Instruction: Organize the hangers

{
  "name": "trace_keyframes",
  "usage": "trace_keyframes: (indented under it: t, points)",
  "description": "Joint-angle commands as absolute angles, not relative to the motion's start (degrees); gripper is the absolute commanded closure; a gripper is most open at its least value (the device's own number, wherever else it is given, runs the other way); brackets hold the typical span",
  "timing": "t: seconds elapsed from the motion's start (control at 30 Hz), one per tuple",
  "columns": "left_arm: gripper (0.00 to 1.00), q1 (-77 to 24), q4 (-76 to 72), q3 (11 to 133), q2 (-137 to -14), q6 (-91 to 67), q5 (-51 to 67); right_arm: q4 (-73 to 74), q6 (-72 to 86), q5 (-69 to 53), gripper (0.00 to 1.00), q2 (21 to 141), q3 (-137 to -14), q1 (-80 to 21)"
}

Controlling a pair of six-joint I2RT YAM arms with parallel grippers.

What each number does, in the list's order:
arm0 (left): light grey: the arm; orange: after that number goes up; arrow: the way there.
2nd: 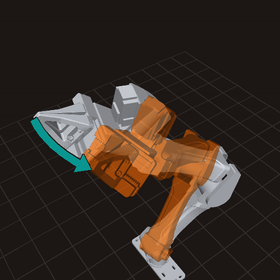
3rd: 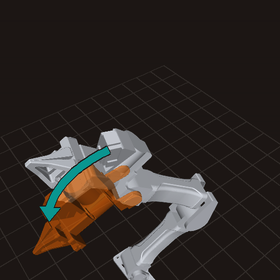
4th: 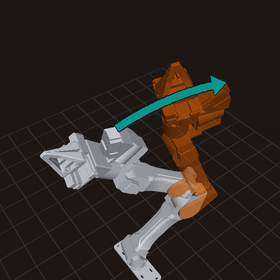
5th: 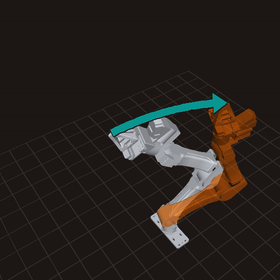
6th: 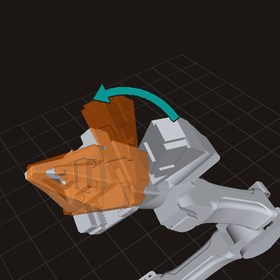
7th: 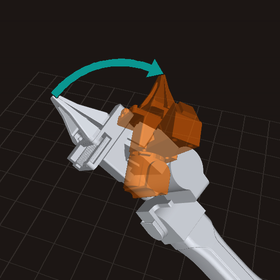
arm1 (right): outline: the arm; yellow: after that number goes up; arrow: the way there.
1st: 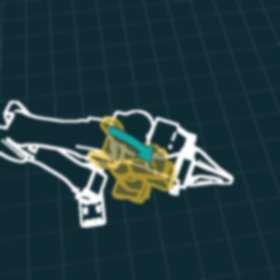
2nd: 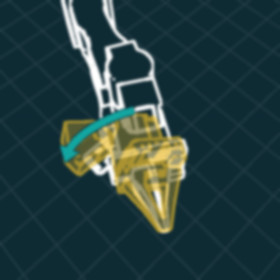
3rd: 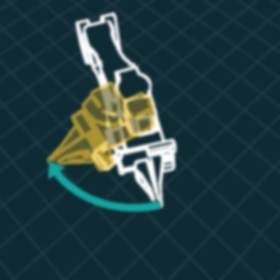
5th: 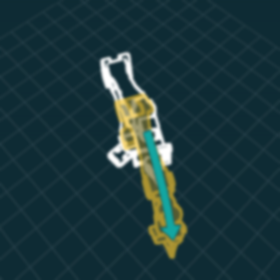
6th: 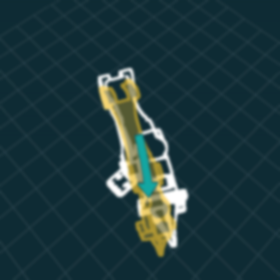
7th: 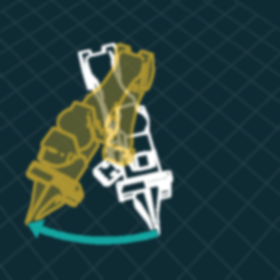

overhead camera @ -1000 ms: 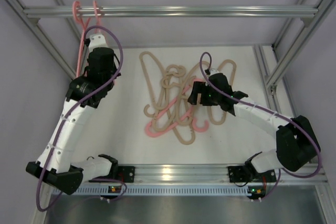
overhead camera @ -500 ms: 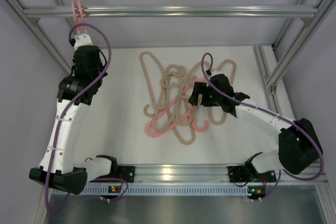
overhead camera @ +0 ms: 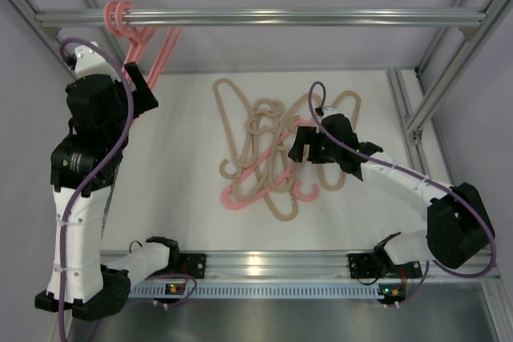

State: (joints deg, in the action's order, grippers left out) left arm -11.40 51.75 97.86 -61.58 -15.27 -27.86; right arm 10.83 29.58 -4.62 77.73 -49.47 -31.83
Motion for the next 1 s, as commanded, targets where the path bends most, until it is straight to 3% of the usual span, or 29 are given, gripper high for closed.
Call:
trace_keyframes:
  t: [0.0, 0.23, 0.33, 0.47, 0.6, 0.97]
  points:
    - [0.09, -11.16, 52.03, 101.25, -60.21, -13.01, -20.94, 9.4, 28.74, -4.31, 0.15, 76.46, -49.75, -32.52]
    - [0.11, -11.25, 50.98, 99.15, -61.61, -15.29, 2.43, 9.4, 29.01, -4.13, 0.15, 79.01, -50.36, -32.52]
    - [0.11, -12.56, 47.66, 91.44, -62.4, -17.75, 8.95, 9.75, 28.56, -4.39, 0.15, 80.85, -50.62, -32.52]
    - [0.12, -20.02, 41.5, 82.89, -62.93, -20.39, 6.96, 10.02, 29.7, -4.04, 0.16, 84.37, -51.06, -32.52]
    - [0.12, -33.37, 38.06, 77.88, -66.53, -21.62, -2.27, 10.02, 31.64, -3.43, 0.18, 90.16, -53.34, -32.52]
    - [0.21, -40.16, 27.95, 61.62, -71.01, -24.78, -1.85, 9.76, 33.05, -2.02, 0.3, 101.77, -62.48, -31.99]
